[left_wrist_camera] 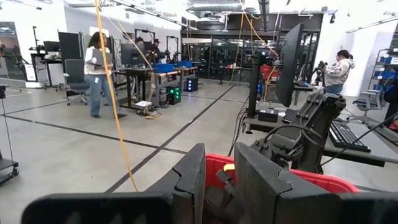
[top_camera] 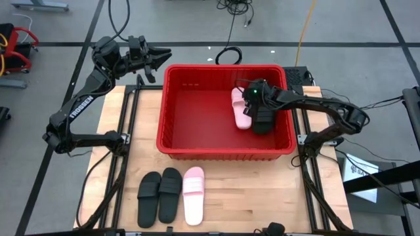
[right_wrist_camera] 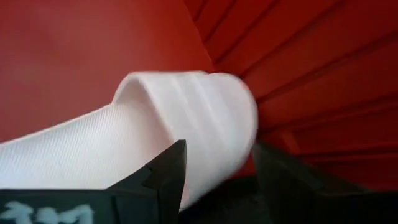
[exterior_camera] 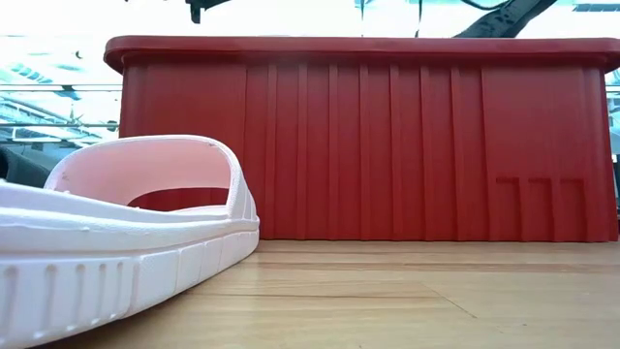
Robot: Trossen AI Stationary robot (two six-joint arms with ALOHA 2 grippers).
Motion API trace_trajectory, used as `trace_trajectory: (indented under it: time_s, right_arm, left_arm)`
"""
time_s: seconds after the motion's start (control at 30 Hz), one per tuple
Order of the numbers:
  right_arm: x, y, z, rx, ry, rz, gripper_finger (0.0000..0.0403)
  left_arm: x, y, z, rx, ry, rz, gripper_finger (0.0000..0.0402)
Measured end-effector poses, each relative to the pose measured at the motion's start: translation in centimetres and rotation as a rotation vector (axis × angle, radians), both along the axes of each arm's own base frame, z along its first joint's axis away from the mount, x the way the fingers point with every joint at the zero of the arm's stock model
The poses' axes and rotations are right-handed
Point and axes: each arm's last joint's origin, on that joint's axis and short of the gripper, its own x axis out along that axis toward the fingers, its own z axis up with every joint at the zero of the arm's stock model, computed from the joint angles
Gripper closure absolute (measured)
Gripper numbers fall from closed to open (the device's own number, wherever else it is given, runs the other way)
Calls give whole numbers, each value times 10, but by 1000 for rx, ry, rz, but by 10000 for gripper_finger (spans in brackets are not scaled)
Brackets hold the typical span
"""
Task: Pick and place slides into bin
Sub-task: Put the pink slide into the red organizer bin
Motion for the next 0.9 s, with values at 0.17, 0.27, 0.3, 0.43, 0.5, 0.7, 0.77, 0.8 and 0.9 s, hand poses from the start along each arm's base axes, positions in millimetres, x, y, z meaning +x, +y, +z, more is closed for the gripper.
trace_trajectory:
  time_s: [0.17,0.27,0.3,0.43,0.5,0.7,0.77,0.8,0.9]
  right_arm:
    - [-5,5,11,13,-39,34,228]
    - [-8,8,17,23,-68,33,230]
    - [-8,9,19,22,-78,38,230]
    - [-12,14,28,8,-111,61,230]
    - [-12,15,31,-8,-116,74,230]
    - [-12,22,42,-47,-160,100,233]
    - [-12,27,47,-62,-178,122,233]
    - [-11,30,50,-75,-190,135,233]
    - [-10,38,55,-90,-203,167,234]
  left_arm:
    - [0,0,0,-1,1,-2,316]
    - [0,0,0,1,2,-1,316]
    - [0,0,0,1,2,-2,316]
    - [0,0,-1,-1,6,-1,316]
    - [0,0,-1,1,6,-1,316]
    - [0,0,-1,0,7,0,316]
    - [0,0,-1,0,7,2,316]
    - [0,0,-1,0,7,2,316]
    - [0,0,-1,5,9,2,316]
